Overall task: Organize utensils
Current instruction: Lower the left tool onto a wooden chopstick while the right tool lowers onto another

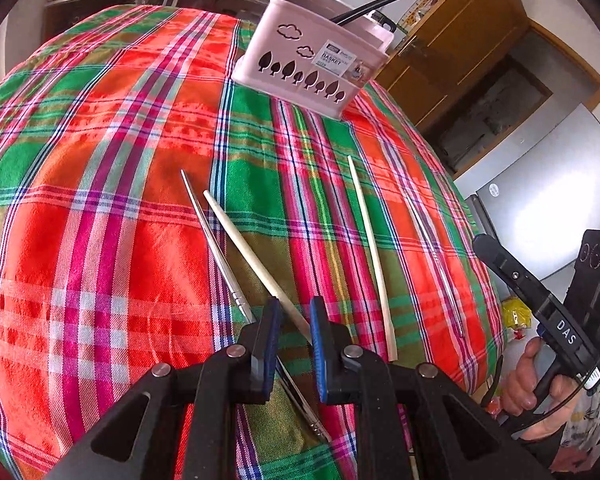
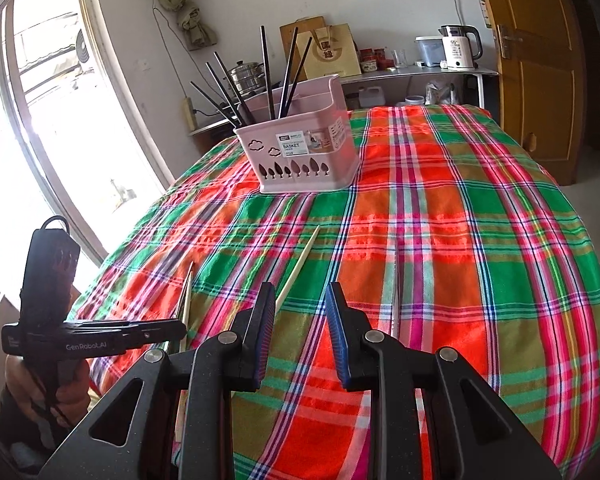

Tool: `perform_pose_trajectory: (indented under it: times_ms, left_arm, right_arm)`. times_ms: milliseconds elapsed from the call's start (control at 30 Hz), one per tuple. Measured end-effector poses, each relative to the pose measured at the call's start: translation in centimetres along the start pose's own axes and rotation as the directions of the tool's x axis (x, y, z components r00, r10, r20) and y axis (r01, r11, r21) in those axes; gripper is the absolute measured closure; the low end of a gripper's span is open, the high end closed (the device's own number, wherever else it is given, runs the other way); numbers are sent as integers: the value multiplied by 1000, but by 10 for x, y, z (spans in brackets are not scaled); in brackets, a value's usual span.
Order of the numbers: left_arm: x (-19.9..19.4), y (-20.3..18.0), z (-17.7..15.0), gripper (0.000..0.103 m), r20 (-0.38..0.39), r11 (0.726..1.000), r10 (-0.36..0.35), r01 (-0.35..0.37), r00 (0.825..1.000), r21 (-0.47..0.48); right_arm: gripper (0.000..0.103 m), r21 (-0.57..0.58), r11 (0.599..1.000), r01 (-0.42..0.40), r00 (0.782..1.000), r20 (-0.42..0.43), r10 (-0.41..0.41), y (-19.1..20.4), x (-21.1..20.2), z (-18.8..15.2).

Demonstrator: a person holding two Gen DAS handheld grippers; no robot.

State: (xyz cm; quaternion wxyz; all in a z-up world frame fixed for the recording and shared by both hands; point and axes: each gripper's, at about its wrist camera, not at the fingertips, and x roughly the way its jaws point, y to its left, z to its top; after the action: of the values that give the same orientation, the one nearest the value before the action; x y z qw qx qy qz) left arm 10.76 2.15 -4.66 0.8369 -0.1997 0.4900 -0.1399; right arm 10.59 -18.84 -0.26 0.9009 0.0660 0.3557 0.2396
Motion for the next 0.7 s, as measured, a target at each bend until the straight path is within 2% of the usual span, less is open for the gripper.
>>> perform_pose_trajectory:
  times_ms: [233, 400, 700]
  left_arm:
    - [11, -5, 13, 89, 16, 999, 51, -51, 999, 16]
    - [22, -7, 31, 89, 33, 995, 82, -84, 996, 61]
    - [35, -8, 63, 92, 3, 967, 139, -136, 990, 216]
  right_arm:
    - [76, -4, 1000, -9, 1000, -6, 9, 0, 5, 2]
    - [76, -12, 1000, -8, 1000, -21, 8, 4, 14, 7]
    - [76, -41, 999, 19, 992, -124, -24, 8, 60, 24]
